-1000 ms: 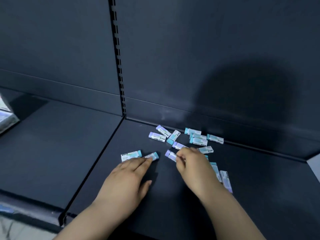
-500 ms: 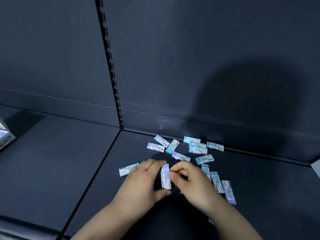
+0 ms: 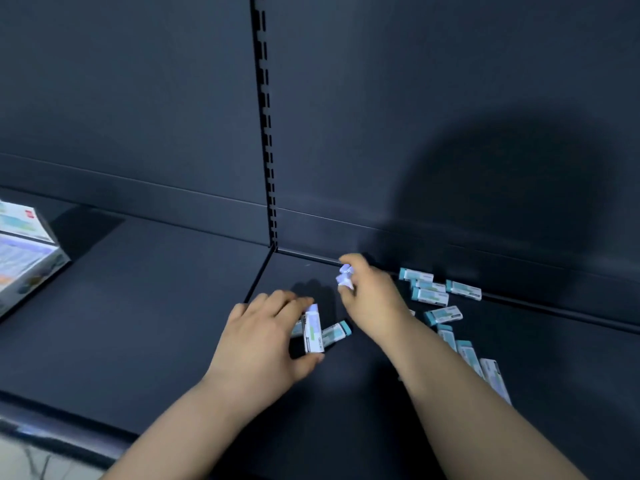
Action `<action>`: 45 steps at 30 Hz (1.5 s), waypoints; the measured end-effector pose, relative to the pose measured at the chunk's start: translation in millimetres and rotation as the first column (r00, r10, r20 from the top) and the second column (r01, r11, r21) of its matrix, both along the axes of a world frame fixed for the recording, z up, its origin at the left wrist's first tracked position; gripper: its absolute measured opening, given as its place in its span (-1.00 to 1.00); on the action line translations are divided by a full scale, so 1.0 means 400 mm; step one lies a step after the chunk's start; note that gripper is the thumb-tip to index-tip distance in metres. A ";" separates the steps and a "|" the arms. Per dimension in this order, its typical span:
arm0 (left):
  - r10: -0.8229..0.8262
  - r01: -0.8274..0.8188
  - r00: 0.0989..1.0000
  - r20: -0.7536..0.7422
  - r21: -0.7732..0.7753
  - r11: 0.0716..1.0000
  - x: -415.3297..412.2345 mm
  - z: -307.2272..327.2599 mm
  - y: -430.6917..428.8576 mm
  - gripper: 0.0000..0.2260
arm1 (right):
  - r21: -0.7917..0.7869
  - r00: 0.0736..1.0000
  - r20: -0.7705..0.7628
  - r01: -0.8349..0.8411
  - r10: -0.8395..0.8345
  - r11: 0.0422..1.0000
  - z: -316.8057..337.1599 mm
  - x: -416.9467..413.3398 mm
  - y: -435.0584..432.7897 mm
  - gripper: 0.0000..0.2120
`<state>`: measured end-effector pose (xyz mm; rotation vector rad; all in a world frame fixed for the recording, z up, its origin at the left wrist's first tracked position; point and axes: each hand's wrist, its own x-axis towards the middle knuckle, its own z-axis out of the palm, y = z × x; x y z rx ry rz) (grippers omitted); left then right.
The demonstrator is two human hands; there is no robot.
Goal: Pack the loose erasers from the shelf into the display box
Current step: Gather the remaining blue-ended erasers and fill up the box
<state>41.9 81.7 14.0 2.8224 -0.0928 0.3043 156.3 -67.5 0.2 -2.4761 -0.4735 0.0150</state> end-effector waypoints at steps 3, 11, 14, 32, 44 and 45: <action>-0.097 0.097 0.993 -0.061 -0.004 0.995 -0.006 -0.001 0.002 -0.38 | 0.233 0.983 -0.167 0.111 -0.072 0.966 0.031 -0.097 -0.059 -0.82; -0.347 0.375 0.902 -0.255 0.069 0.924 0.009 -0.048 -0.026 -0.47 | -0.190 0.984 -0.107 0.123 -0.145 0.974 -0.021 -0.254 -0.093 -0.59; -0.393 0.431 0.864 -0.315 0.058 0.901 0.023 -0.065 -0.016 -0.32 | -0.311 0.979 -0.196 -0.008 -0.056 0.950 -0.005 -0.256 -0.115 -0.37; -0.395 0.400 0.916 -0.069 0.113 0.909 -0.029 0.010 0.089 -0.42 | -0.163 0.999 -0.016 0.038 -0.041 0.986 0.032 -0.335 0.012 -0.35; -0.107 0.104 0.994 0.023 0.121 0.987 -0.187 0.069 0.319 -0.42 | 0.066 0.972 -0.014 -0.235 0.237 0.970 0.061 -0.351 0.238 -0.36; -0.094 0.090 0.995 0.034 0.102 0.991 -0.196 0.069 0.346 -0.43 | 0.083 0.969 -0.017 -0.244 0.246 0.966 0.063 -0.358 0.264 -0.36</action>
